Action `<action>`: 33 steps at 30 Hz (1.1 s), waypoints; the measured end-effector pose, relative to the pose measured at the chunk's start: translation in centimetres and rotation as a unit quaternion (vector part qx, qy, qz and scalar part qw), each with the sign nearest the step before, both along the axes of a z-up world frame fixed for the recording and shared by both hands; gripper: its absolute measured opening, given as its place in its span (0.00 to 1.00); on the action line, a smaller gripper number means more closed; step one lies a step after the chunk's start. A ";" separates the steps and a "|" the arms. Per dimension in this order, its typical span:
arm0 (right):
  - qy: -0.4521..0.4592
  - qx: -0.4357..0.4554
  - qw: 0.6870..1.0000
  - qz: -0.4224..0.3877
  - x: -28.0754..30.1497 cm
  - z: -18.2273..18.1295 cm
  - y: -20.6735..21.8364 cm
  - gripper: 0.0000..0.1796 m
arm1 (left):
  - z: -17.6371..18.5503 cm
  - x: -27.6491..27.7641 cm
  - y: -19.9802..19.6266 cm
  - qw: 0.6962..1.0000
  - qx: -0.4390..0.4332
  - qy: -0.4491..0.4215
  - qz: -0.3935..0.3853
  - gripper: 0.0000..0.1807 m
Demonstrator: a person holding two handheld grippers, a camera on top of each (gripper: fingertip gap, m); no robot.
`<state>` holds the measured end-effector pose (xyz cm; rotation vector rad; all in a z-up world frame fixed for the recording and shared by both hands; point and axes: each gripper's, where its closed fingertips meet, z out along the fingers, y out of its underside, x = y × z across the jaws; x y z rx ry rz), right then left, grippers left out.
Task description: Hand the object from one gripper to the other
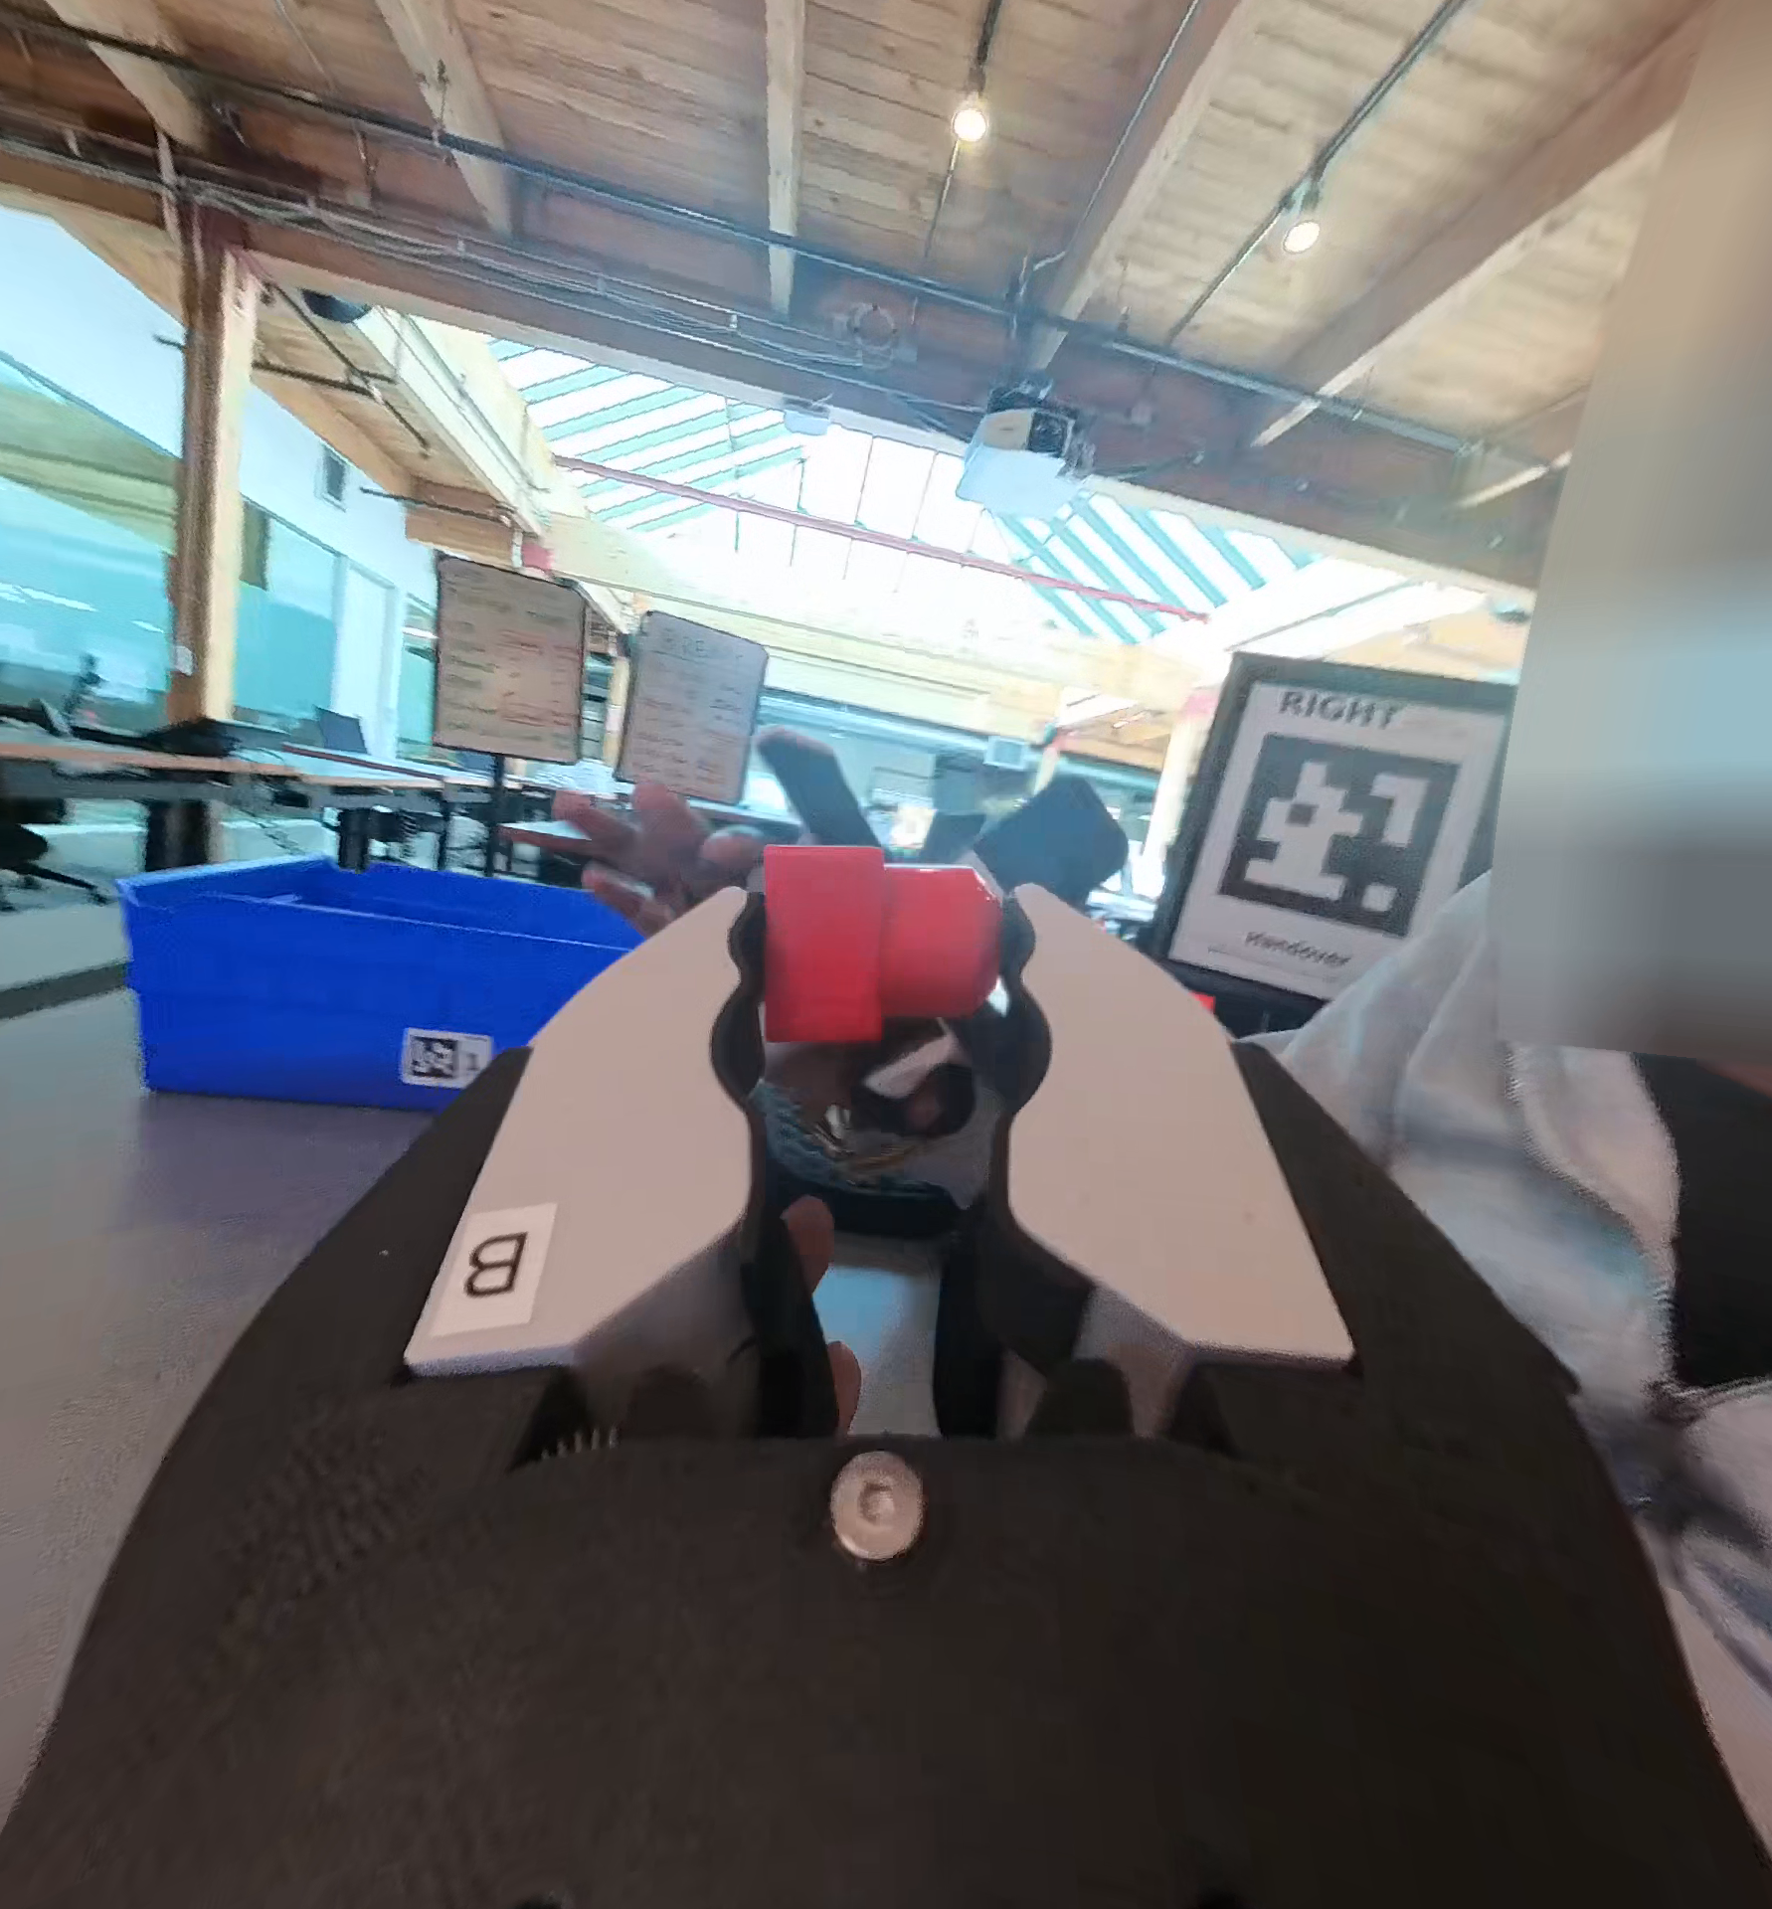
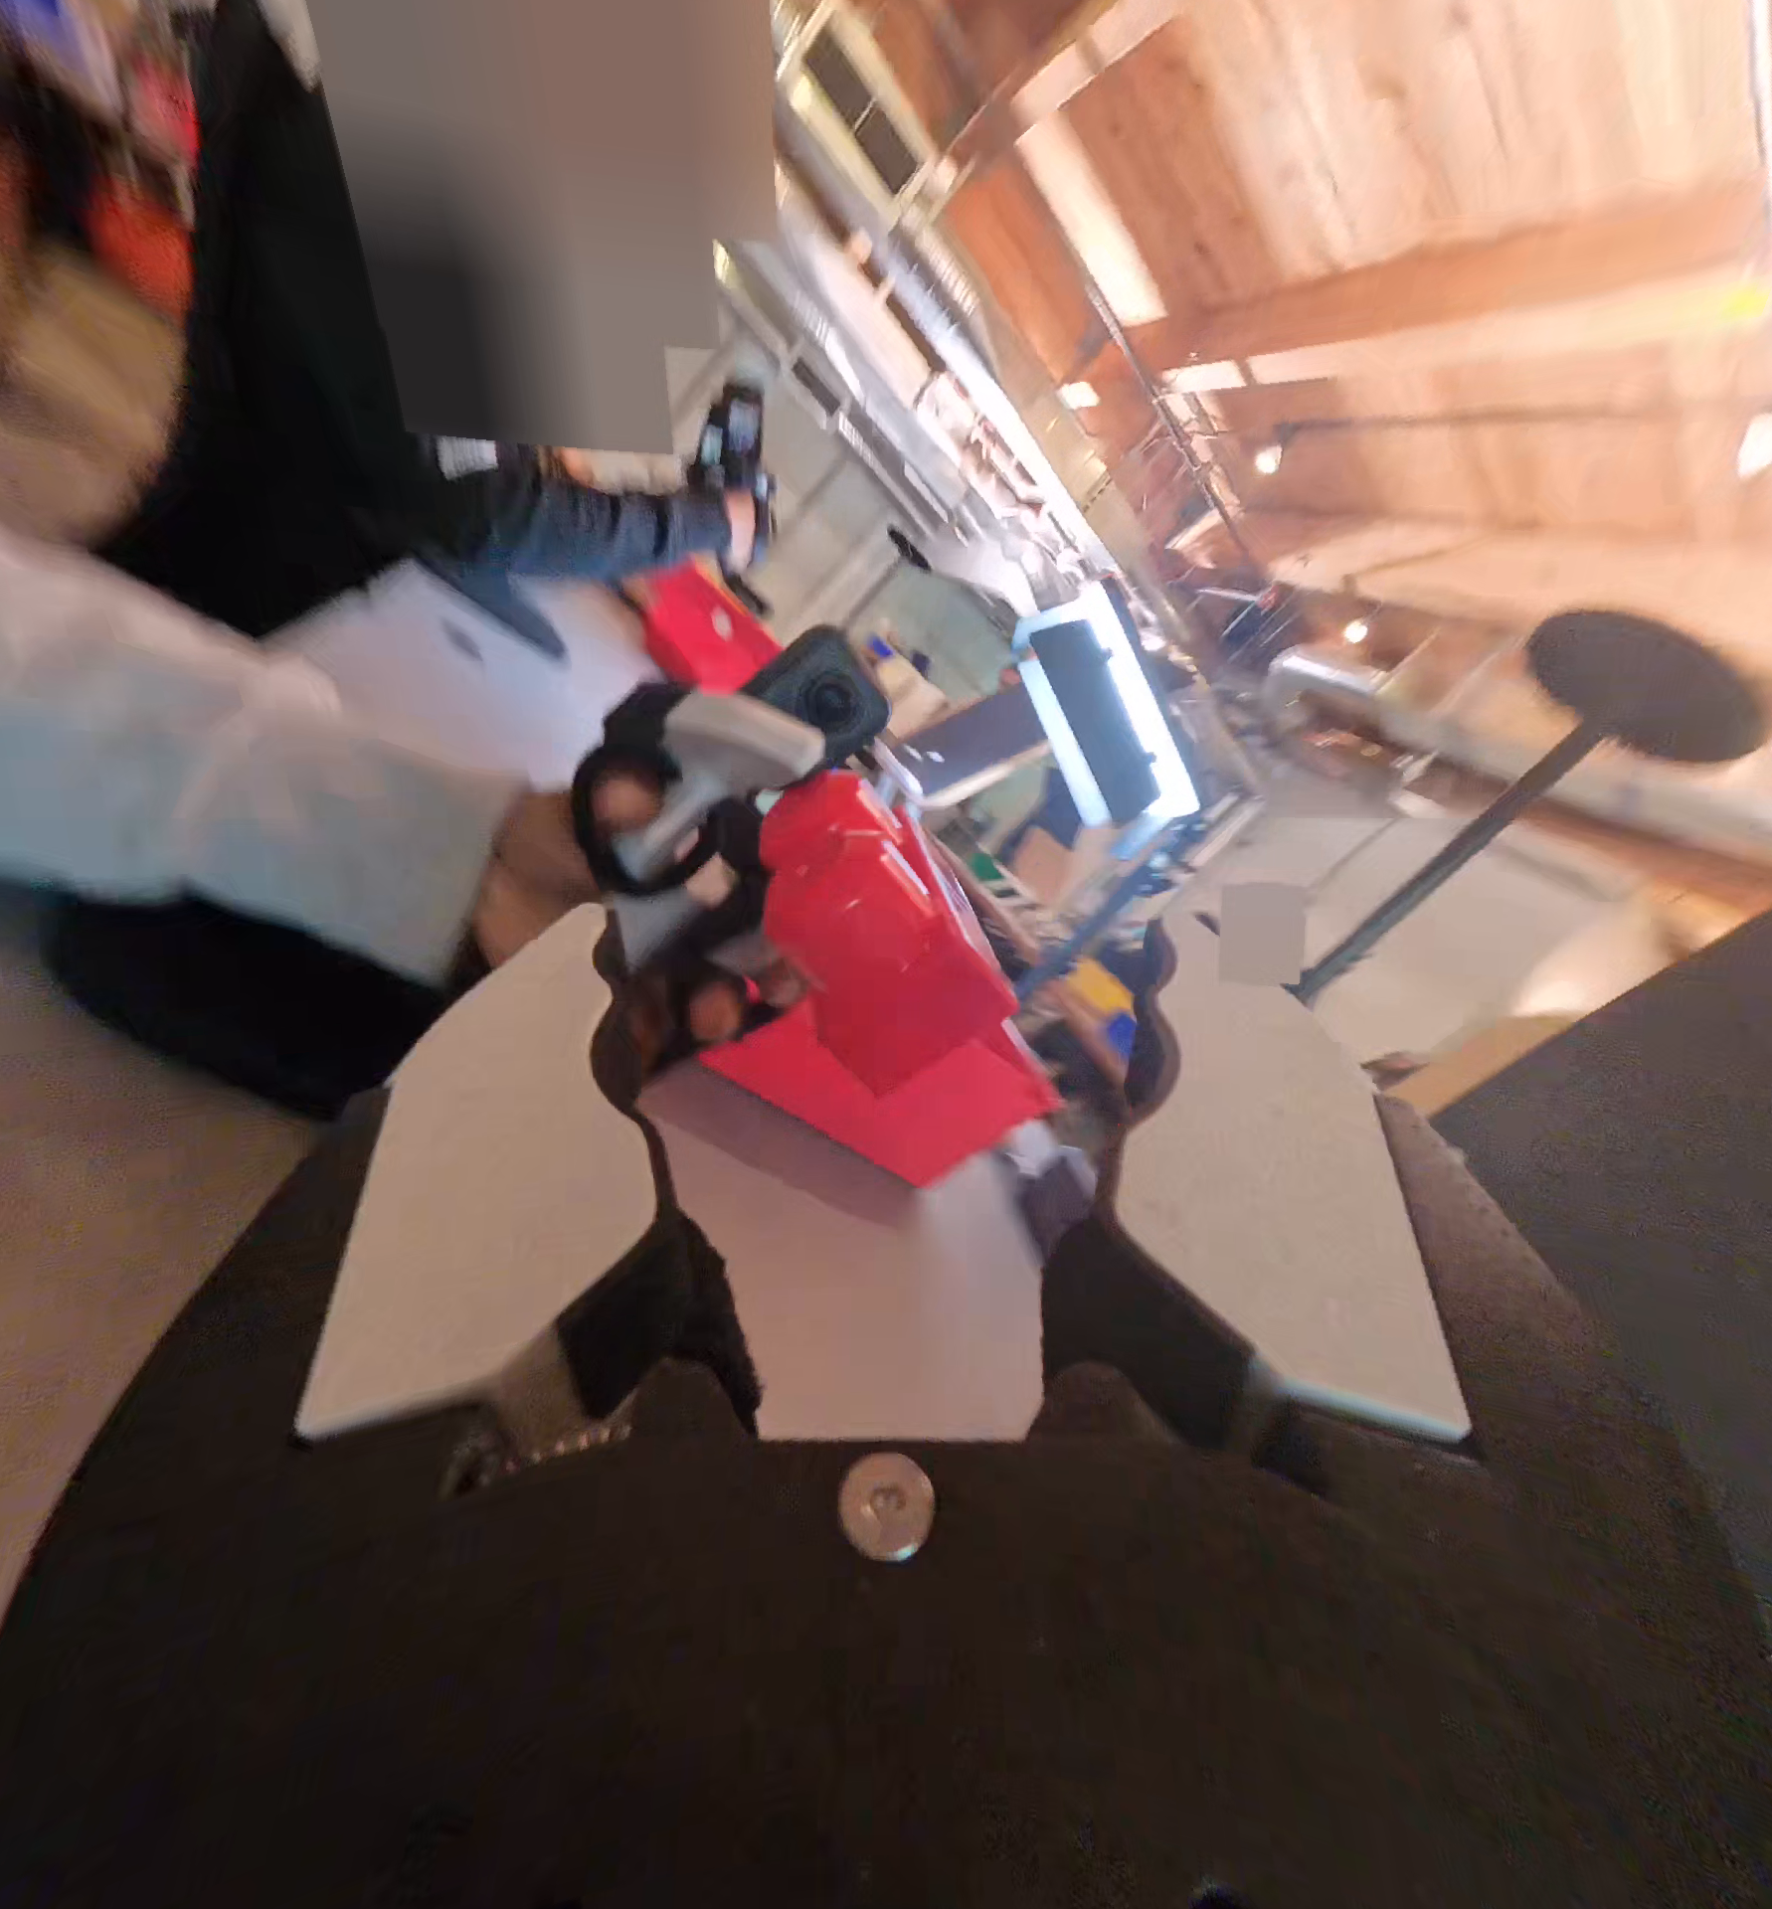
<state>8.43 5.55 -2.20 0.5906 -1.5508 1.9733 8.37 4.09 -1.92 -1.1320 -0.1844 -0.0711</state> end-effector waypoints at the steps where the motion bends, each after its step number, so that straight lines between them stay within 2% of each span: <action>1: 0.064 0.020 0.997 -0.029 0.1 -0.4 -0.2 0.52 | -0.1 -0.1 0.1 1.000 0.000 -0.016 -0.010 0.23; 4: 0.200 0.085 0.972 -0.090 -0.3 -1.8 -0.9 0.45 | -1.3 -0.2 0.9 0.998 -0.028 -0.050 -0.032 0.23; 5: 0.230 0.093 0.964 -0.099 -0.4 -2.1 -1.0 0.35 | -1.6 -0.2 1.2 0.997 -0.038 -0.057 -0.039 0.24; 6: 0.251 0.098 0.956 -0.114 -0.7 -2.3 -1.1 0.21 | -1.8 -0.3 1.4 0.996 -0.044 -0.061 -0.038 0.23; 7: 0.257 0.105 0.952 -0.133 -1.3 -2.5 -1.1 0.20 | -2.0 -0.7 1.4 0.997 -0.046 -0.061 -0.022 0.24; 8: 0.242 0.111 0.954 -0.141 -1.8 -2.7 -1.1 0.20 | -2.1 -0.9 1.4 0.997 -0.053 -0.054 -0.009 0.24; 9: 0.207 0.113 0.963 -0.129 -1.9 -3.0 -1.1 0.20 | -2.1 -1.0 1.4 0.998 -0.055 -0.039 0.005 0.28; 12: 0.013 0.108 0.993 -0.046 -1.7 -3.1 -0.9 0.20 | -1.1 -0.9 1.4 0.995 -0.040 0.058 0.073 0.41; 14: -0.130 0.104 0.985 0.035 -1.4 -2.8 -0.4 0.20 | -1.4 -0.6 1.6 0.990 -0.065 0.091 0.083 0.41; 16: -0.228 0.107 0.962 0.107 -1.0 -2.6 0.2 0.20 | -1.7 -0.5 1.9 0.987 -0.079 0.109 0.088 0.36; 20: -0.260 0.140 0.947 0.124 -0.8 -3.6 0.3 0.20 | -2.9 -0.8 2.6 0.979 -0.125 0.125 0.097 0.26; 22: -0.267 0.141 0.944 0.135 -0.5 -3.5 0.3 0.20 | -3.7 -0.5 3.0 0.978 -0.148 0.124 0.078 0.20; 24: -0.271 0.139 0.942 0.138 -0.5 -3.4 0.4 0.20 | -3.8 -0.5 3.0 0.977 -0.155 0.125 0.078 0.20; 27: -0.231 0.114 0.958 0.124 -0.5 -3.0 0.3 0.23 | -3.3 -0.6 2.7 0.981 -0.142 0.108 0.077 0.20; 29: -0.131 0.040 0.987 0.089 -0.6 -1.5 0.5 0.40 | -2.4 -0.6 1.9 0.992 -0.100 0.054 0.051 0.20; 31: 0.001 0.000 1.000 0.019 -0.8 -0.9 0.8 0.46 | -1.7 -0.6 1.3 0.998 -0.058 0.009 0.020 0.20; 33: 0.112 0.024 0.992 -0.052 -1.1 -1.7 0.4 0.48 | -1.6 -0.5 1.2 0.999 -0.046 -0.013 0.001 0.20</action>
